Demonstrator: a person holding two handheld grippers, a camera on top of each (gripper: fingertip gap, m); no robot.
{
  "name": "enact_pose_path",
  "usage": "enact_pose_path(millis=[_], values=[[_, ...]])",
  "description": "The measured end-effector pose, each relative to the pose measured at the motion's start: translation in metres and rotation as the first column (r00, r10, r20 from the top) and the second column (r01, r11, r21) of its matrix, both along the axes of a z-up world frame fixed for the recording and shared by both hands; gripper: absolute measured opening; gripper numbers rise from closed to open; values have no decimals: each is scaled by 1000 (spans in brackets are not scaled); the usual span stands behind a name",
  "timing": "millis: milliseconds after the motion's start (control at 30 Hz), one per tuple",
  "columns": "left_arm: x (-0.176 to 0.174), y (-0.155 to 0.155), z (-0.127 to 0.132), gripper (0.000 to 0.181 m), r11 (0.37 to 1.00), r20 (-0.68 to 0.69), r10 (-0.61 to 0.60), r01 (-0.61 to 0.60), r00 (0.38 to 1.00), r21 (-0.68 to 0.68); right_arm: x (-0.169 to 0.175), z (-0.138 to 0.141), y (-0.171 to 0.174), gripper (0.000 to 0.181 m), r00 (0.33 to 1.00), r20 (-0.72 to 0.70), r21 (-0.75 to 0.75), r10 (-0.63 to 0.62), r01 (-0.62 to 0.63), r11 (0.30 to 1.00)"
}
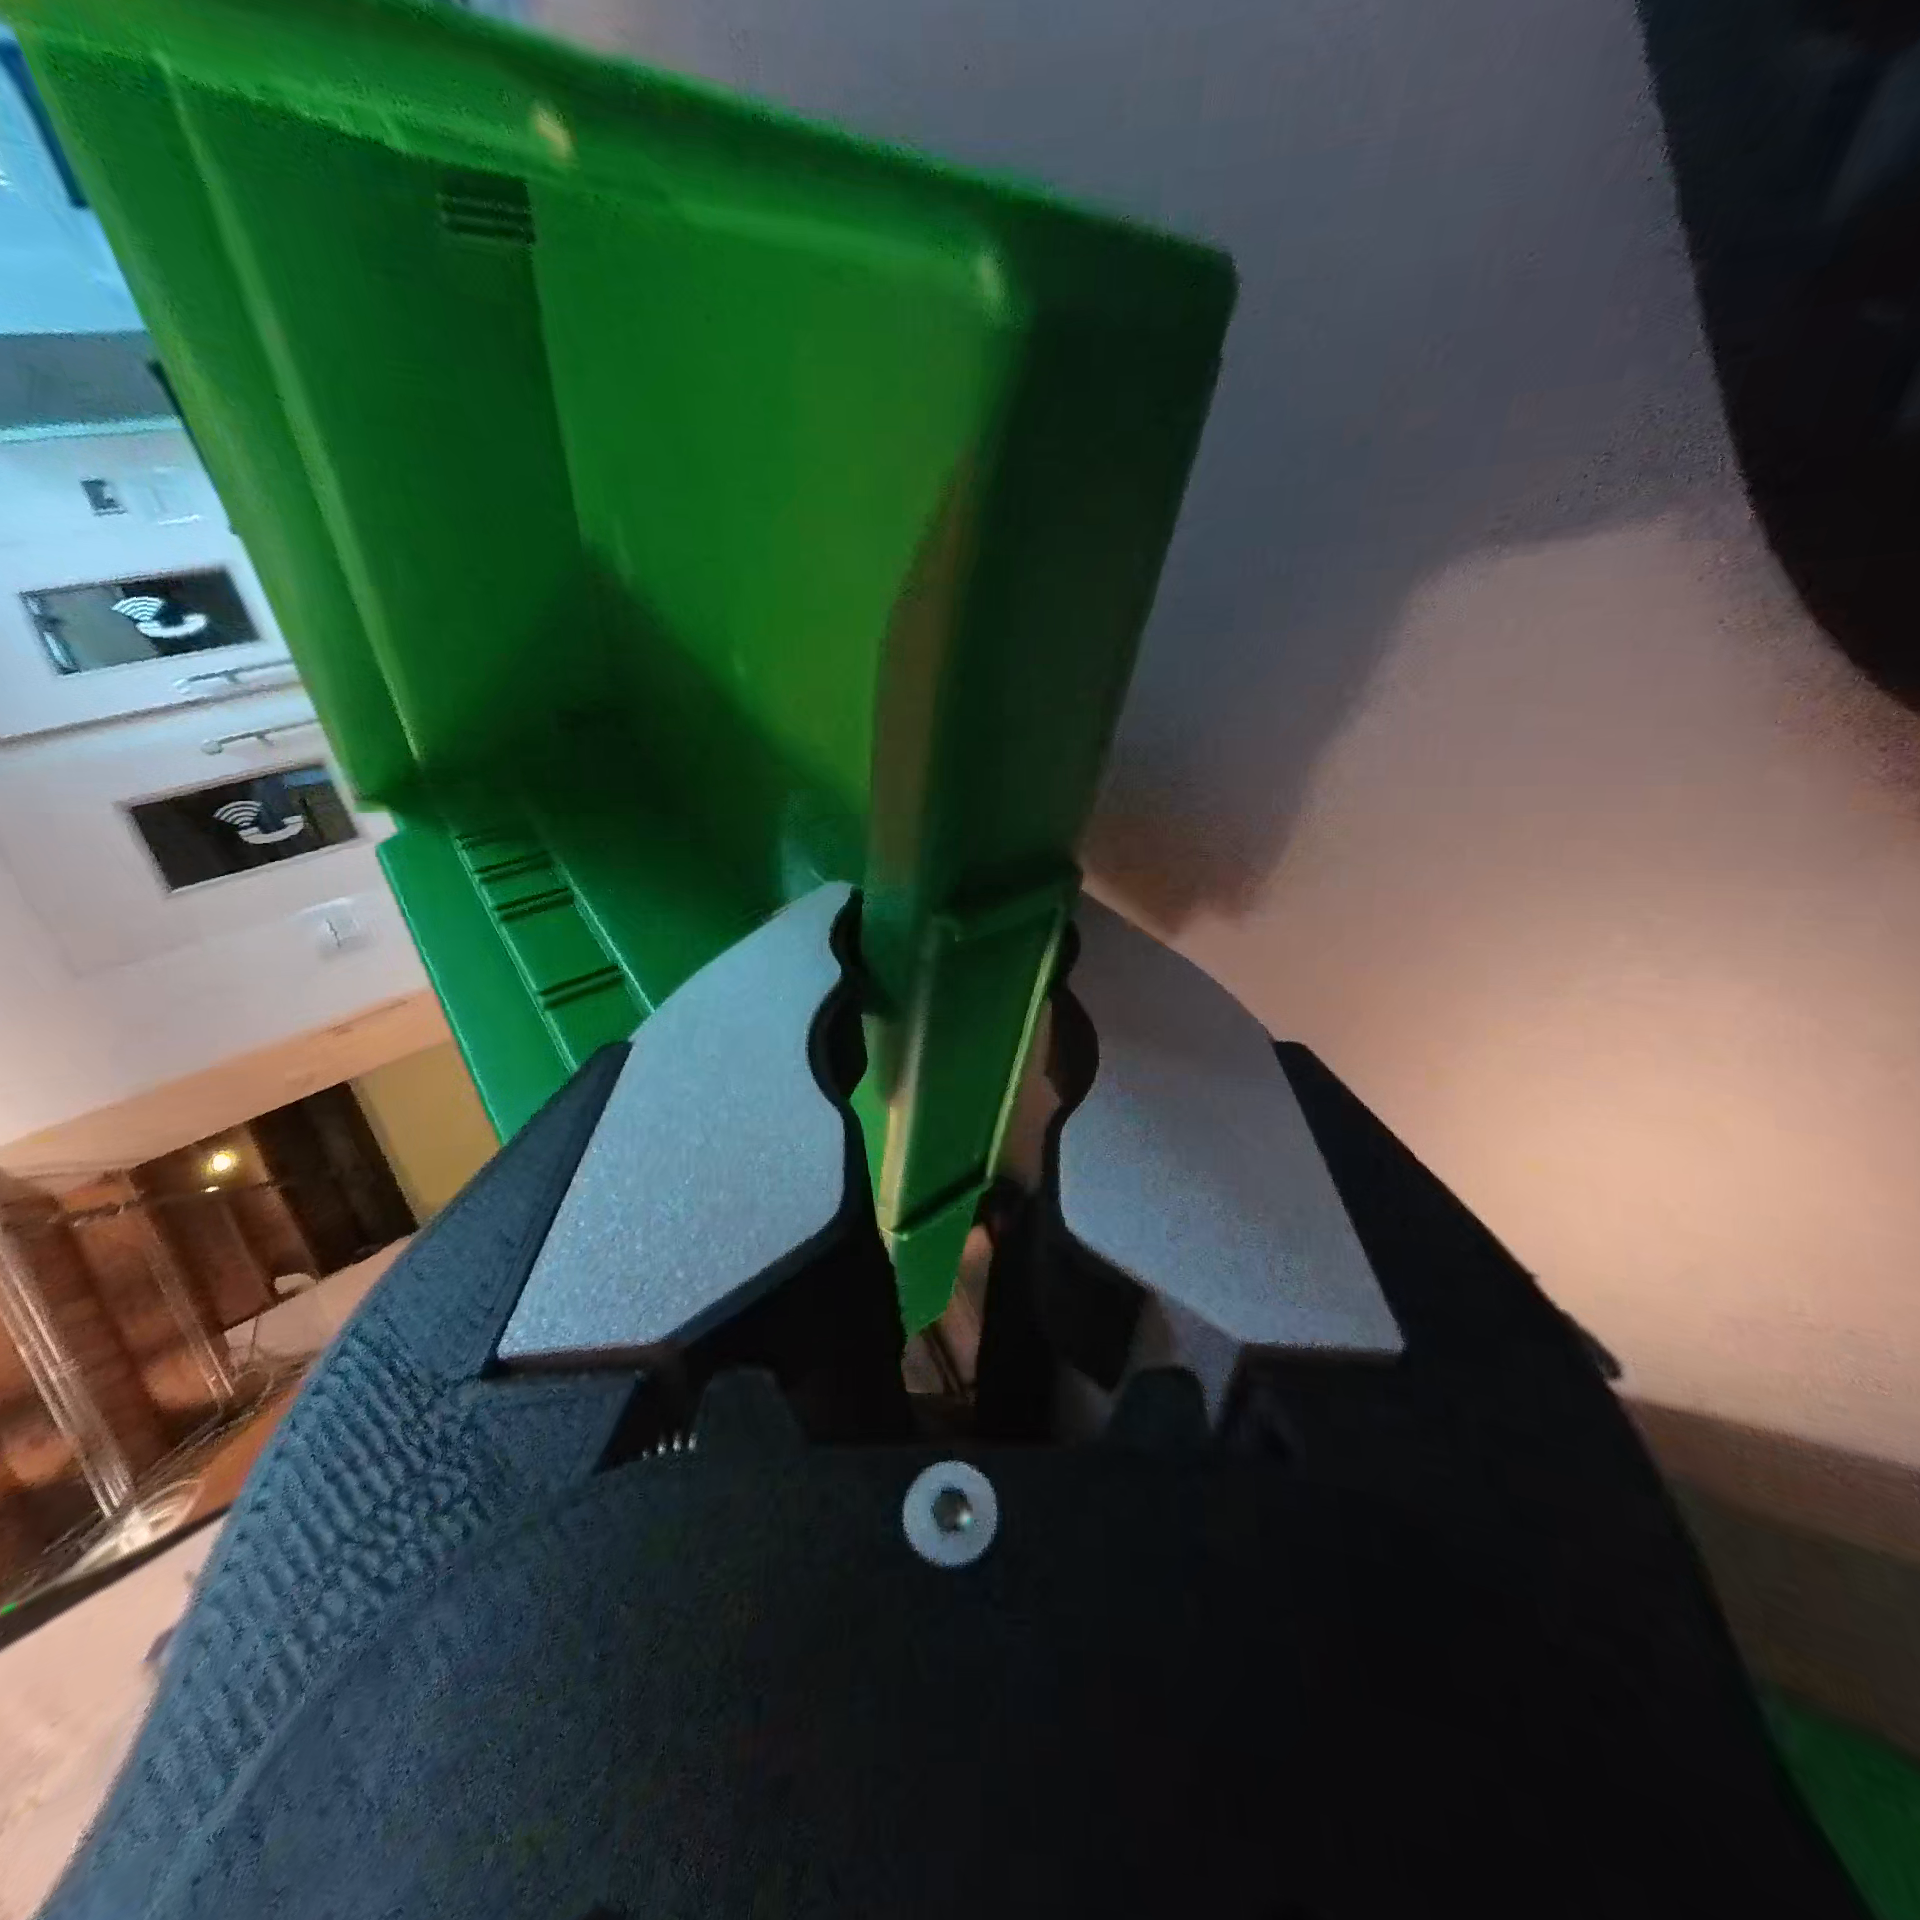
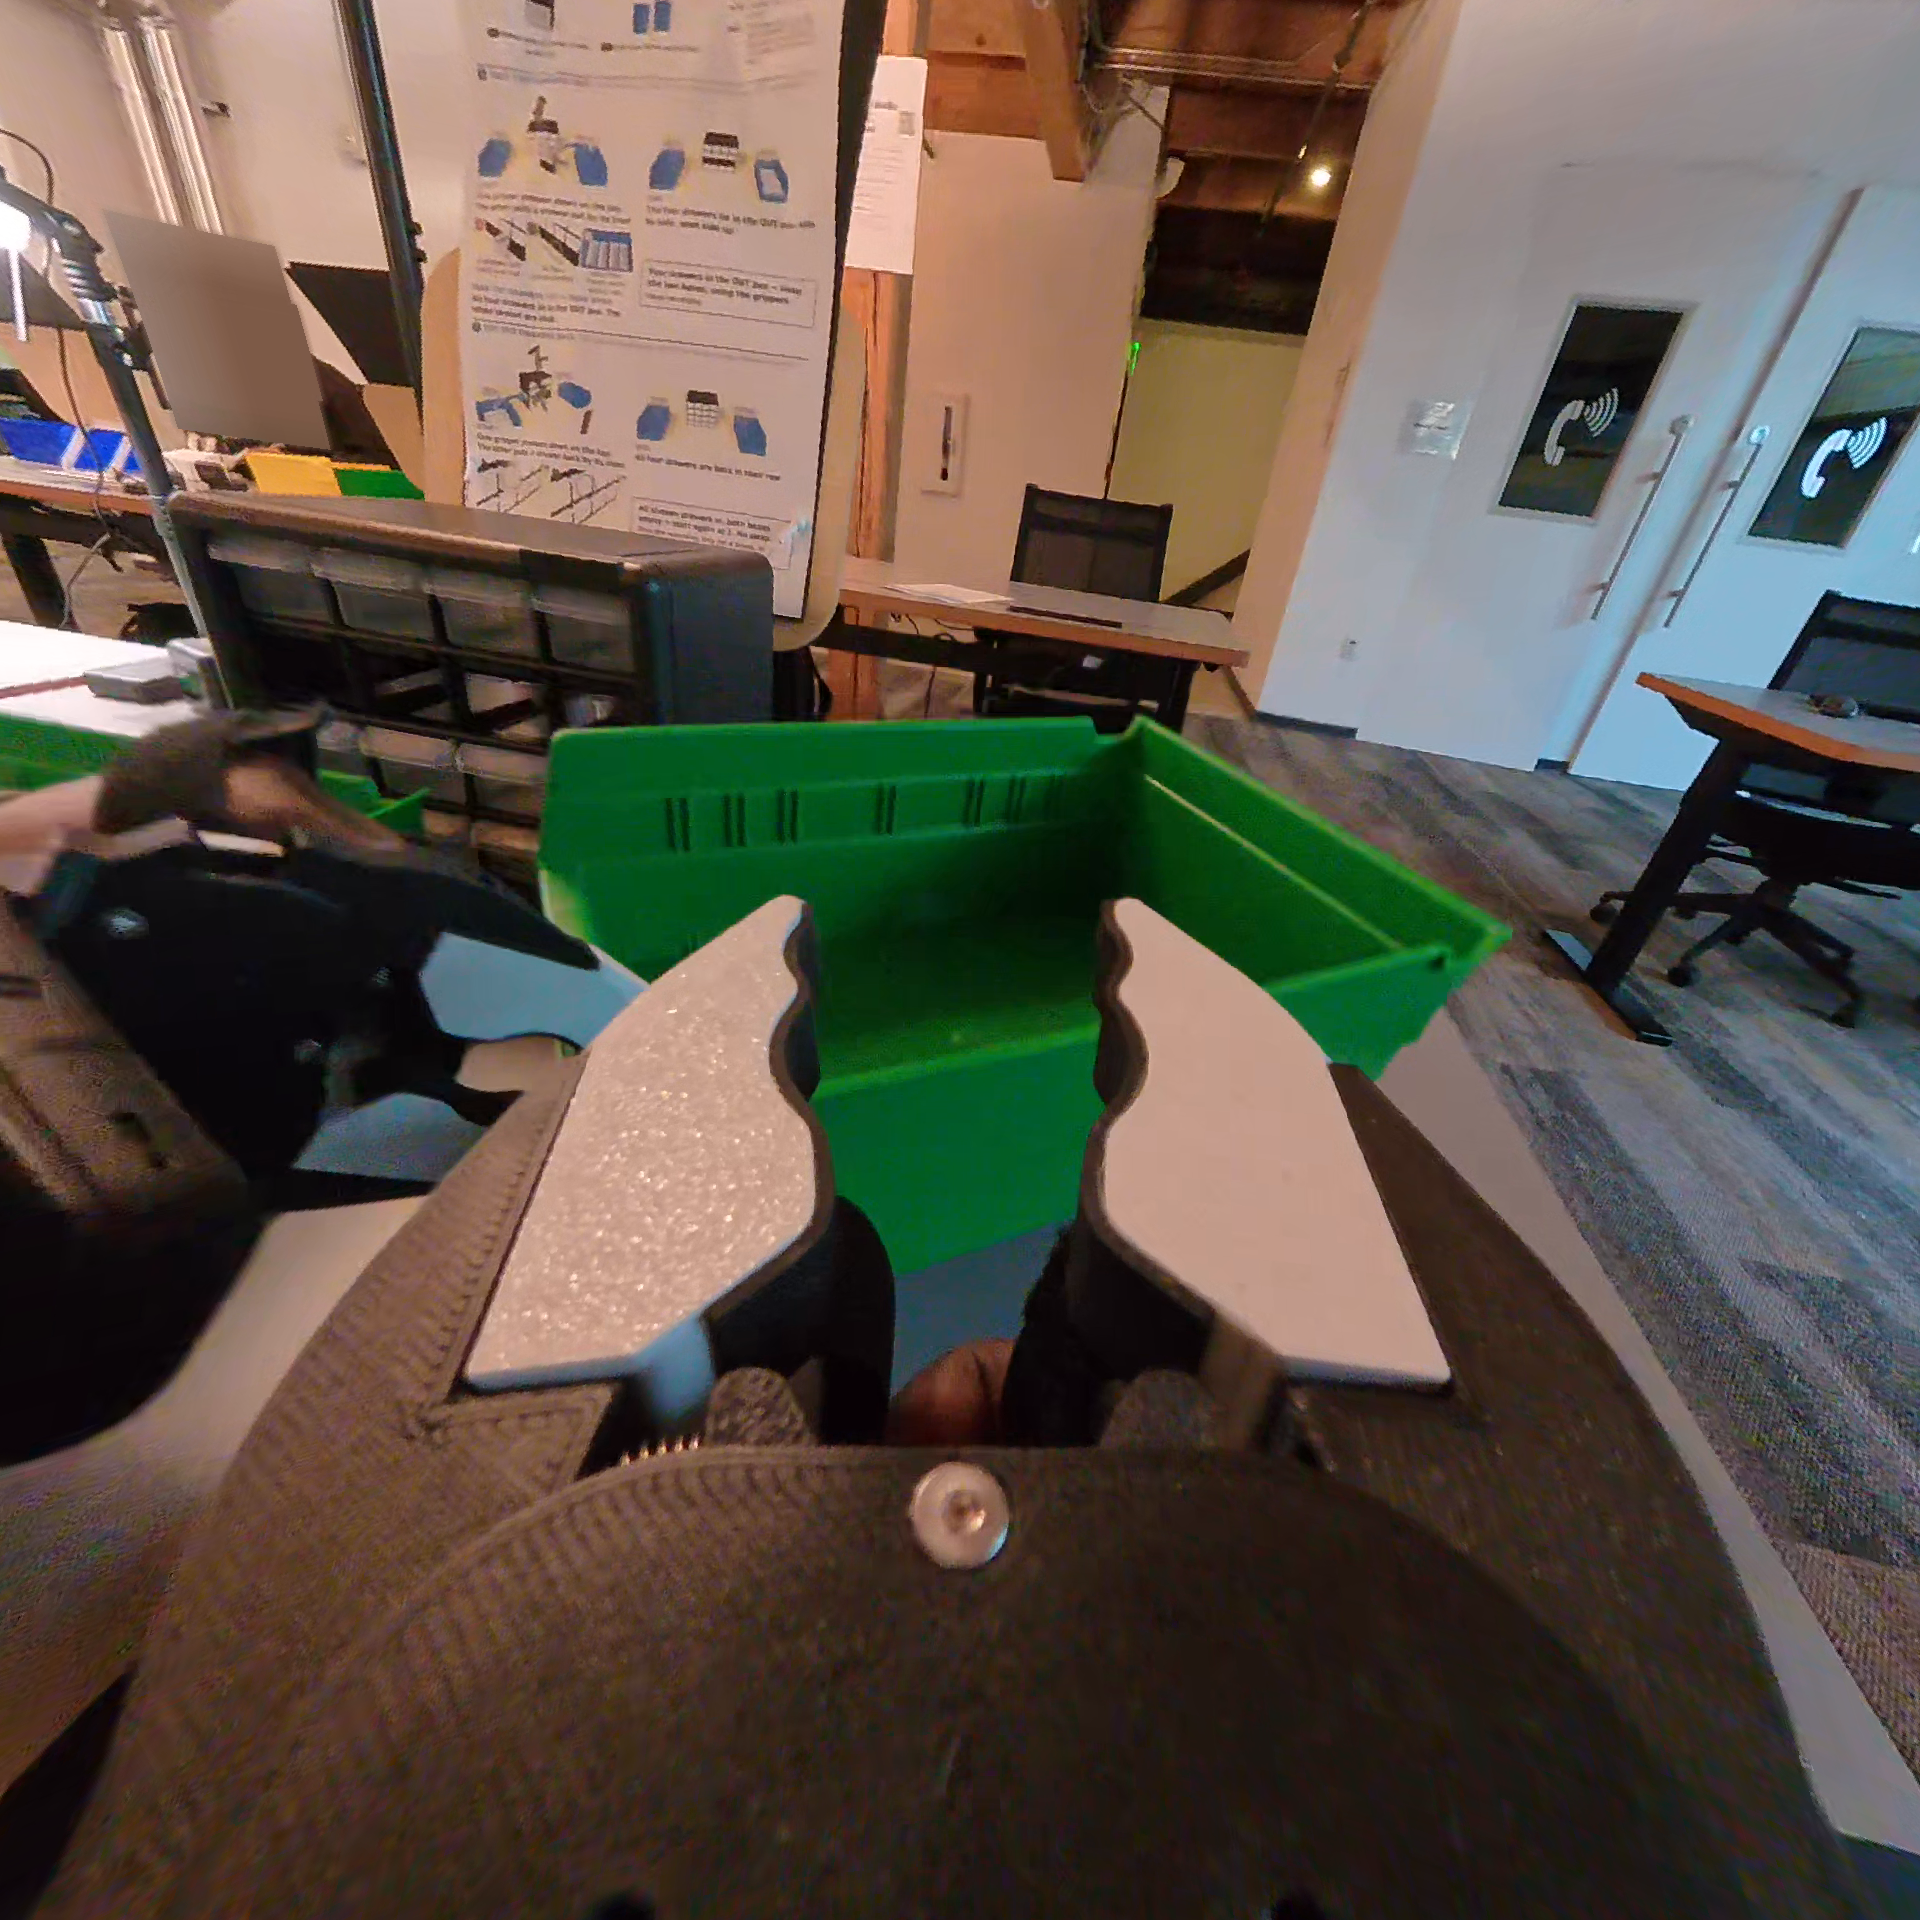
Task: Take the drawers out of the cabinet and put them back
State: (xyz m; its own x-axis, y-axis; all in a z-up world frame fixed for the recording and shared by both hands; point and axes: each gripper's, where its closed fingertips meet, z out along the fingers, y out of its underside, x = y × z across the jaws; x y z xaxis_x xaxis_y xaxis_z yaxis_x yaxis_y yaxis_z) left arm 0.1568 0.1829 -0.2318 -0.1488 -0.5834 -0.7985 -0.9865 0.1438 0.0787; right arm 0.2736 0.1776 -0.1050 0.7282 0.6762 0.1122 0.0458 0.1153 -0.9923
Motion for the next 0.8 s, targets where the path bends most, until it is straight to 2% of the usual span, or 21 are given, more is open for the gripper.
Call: enact_pose_path(millis=[333, 467, 533, 567, 633, 700, 800], values=[[-2, 17, -42, 31, 995, 12, 58, -57, 998, -78, 3, -7, 6, 51, 1000, -7, -21, -6, 6, 1000], [-5, 17, -50, 31, 995, -4, 72, -72, 997, -75, -2, -11, 4, 51, 999, -20, -78, 29, -31, 996], [-10, 17, -50, 34, 994, -16, 87, -88, 996, -63, -5, -10, 3, 58, 997, -56, -109, 56, -62, 992], [-12, 18, -47, 50, 994, -14, 95, -96, 995, -43, -6, -9, 2, 62, 995, -77, -121, 65, -74, 990], [-13, 14, -34, 70, 994, 23, 110, -109, 994, -12, -7, -7, 2, 70, 991, -111, -133, 75, -89, 987], [-10, -1, -14, 78, 994, 119, 105, -104, 987, -15, -6, -5, 4, 74, 989, -131, -135, 66, -83, 987], [-12, -42, 24, 79, 998, 265, 70, -70, 962, -11, -6, -6, 5, 73, 990, -129, -134, 60, -77, 988]])
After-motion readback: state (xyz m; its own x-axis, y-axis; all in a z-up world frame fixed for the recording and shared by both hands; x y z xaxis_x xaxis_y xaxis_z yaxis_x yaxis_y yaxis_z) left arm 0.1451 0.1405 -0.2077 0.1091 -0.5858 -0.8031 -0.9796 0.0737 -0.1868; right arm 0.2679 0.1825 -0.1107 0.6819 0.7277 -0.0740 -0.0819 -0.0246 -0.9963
